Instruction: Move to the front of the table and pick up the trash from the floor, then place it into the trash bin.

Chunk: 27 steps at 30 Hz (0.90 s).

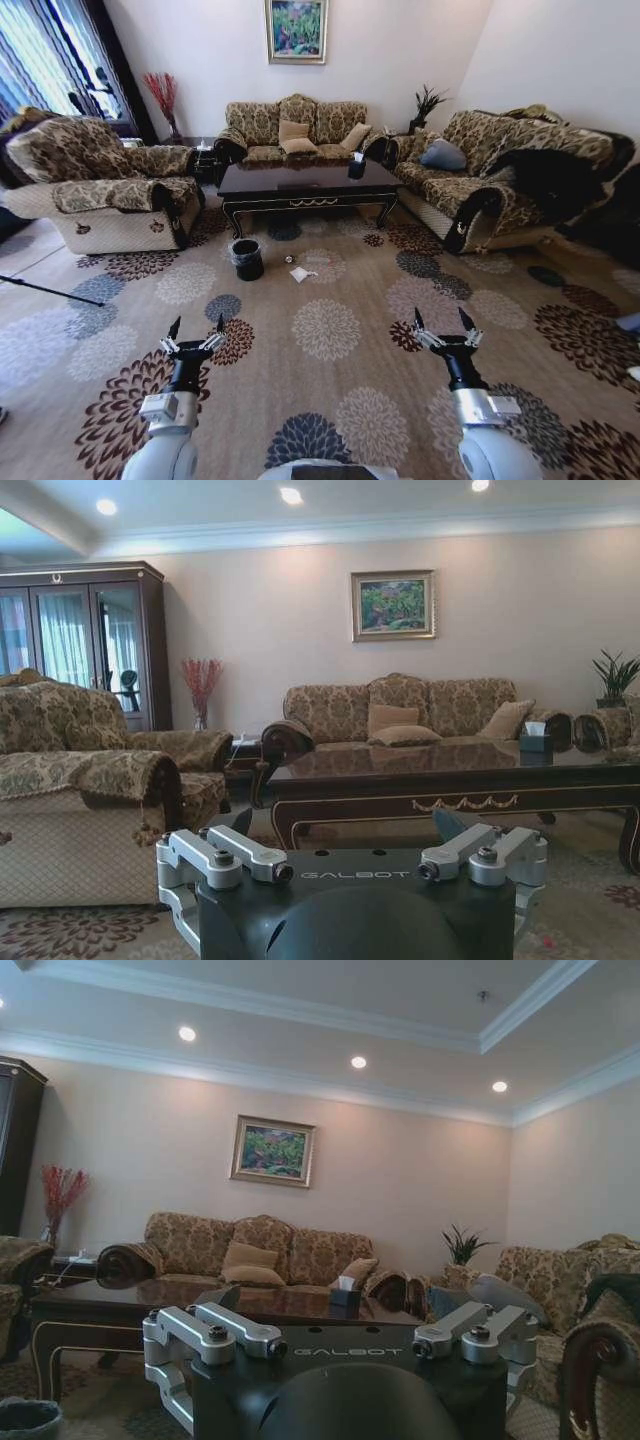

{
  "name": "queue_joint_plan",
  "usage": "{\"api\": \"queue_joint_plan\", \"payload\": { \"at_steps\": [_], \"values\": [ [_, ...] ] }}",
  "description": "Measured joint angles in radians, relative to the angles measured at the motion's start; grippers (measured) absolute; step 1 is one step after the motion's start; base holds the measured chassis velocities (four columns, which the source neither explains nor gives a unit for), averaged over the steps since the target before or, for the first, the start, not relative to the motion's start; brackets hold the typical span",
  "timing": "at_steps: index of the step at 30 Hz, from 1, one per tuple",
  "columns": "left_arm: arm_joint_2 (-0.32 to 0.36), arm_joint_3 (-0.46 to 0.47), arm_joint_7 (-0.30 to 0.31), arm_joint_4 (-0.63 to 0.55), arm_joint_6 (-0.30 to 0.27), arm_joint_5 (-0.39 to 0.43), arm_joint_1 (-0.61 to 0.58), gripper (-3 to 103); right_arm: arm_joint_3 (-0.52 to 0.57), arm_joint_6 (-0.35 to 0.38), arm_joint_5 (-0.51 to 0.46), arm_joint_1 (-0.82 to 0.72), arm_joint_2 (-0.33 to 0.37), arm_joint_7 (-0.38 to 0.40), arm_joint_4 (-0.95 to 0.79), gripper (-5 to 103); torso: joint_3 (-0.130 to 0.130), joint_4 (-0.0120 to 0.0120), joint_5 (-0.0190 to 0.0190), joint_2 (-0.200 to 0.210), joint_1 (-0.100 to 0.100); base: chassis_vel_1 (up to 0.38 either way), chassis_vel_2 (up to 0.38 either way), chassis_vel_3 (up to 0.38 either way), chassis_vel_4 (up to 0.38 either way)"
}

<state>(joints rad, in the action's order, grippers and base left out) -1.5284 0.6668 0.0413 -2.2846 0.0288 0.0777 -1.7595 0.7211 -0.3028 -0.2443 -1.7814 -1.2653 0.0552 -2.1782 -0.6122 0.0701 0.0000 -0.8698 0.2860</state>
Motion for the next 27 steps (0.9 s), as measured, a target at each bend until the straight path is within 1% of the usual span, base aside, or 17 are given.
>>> {"api": "queue_joint_plan", "payload": {
  "at_steps": [5, 7, 10, 12, 15, 17, 18, 21, 22, 23, 24, 26, 27],
  "values": [
    [0.001, -0.001, 0.000, -0.001, -0.001, -0.002, 0.001, 100, 0.003, -0.032, 0.006, -0.001, -0.001, -0.014, 0.006, 100, 0.011, 0.0000, 0.0000, 0.019, -0.009, 0.000, 0.000, 0.000, 0.000],
    [0.003, -0.001, 0.000, -0.004, -0.002, -0.002, 0.002, 100, 0.008, -0.036, 0.007, -0.001, 0.000, -0.013, 0.006, 100, 0.018, 0.0001, 0.0000, 0.033, -0.014, 0.000, 0.000, 0.000, 0.000],
    [0.003, -0.001, 0.000, -0.005, -0.003, -0.002, 0.002, 100, 0.014, -0.034, 0.017, -0.001, 0.000, -0.005, 0.004, 100, 0.022, 0.0000, 0.0000, 0.039, -0.017, 0.000, 0.000, 0.000, 0.000],
    [0.005, 0.002, -0.001, -0.014, -0.004, -0.002, 0.000, 100, 0.032, -0.004, 0.057, -0.003, 0.002, 0.039, -0.013, 100, 0.030, 0.0000, 0.0000, 0.053, -0.023, 0.000, 0.000, 0.000, 0.000],
    [0.008, 0.006, -0.001, -0.024, -0.008, -0.001, -0.002, 100, 0.039, 0.015, 0.062, -0.006, 0.007, 0.062, -0.025, 100, 0.035, 0.0001, 0.0000, 0.062, -0.027, 0.000, 0.000, 0.000, 0.000],
    [0.021, 0.018, -0.005, -0.038, -0.029, 0.024, 0.000, 100, 0.052, 0.032, 0.055, -0.011, 0.020, 0.074, -0.040, 100, 0.043, -0.0001, 0.0000, 0.076, -0.033, 0.000, 0.000, 0.000, 0.000],
    [0.021, 0.018, -0.005, -0.038, -0.029, 0.024, 0.000, 100, 0.052, 0.032, 0.055, -0.011, 0.020, 0.074, -0.040, 100, 0.043, -0.0001, 0.0000, 0.076, -0.033, 0.000, 0.000, 0.000, 0.000],
    [0.060, 0.037, -0.005, -0.047, -0.067, 0.087, 0.014, 100, 0.065, 0.034, 0.028, -0.017, 0.047, 0.052, -0.044, 100, 0.051, 0.0001, 0.0000, 0.090, -0.039, 0.000, 0.000, 0.000, 0.000],
    [0.090, 0.055, -0.004, -0.048, -0.078, 0.116, 0.024, 100, 0.071, 0.033, 0.008, -0.023, 0.068, 0.040, -0.044, 100, 0.055, 0.0001, 0.0000, 0.097, -0.042, 0.000, 0.000, 0.000, 0.000],
    [0.113, 0.064, -0.003, -0.049, -0.083, 0.135, 0.028, 100, 0.074, 0.031, -0.002, -0.028, 0.082, 0.036, -0.044, 100, 0.058, 0.0000, -0.0001, 0.103, -0.044, 0.000, 0.000, 0.000, 0.000],
    [0.113, 0.064, -0.003, -0.049, -0.083, 0.135, 0.028, 100, 0.074, 0.031, -0.002, -0.028, 0.082, 0.036, -0.044, 100, 0.058, 0.0000, -0.0001, 0.103, -0.044, 0.000, 0.000, 0.000, 0.000],
    [0.152, 0.076, -0.001, -0.055, -0.093, 0.167, 0.029, 100, 0.081, 0.028, -0.012, -0.036, 0.109, 0.032, -0.044, 100, 0.063, 0.0001, -0.0001, 0.111, -0.048, 0.000, 0.000, 0.000, 0.000],
    [0.182, 0.085, 0.000, -0.062, -0.101, 0.192, 0.027, 100, 0.087, 0.025, -0.012, -0.043, 0.134, 0.030, -0.044, 100, 0.068, 0.0000, 0.0000, 0.120, -0.052, 0.000, 0.000, 0.000, 0.000]
  ]
}}
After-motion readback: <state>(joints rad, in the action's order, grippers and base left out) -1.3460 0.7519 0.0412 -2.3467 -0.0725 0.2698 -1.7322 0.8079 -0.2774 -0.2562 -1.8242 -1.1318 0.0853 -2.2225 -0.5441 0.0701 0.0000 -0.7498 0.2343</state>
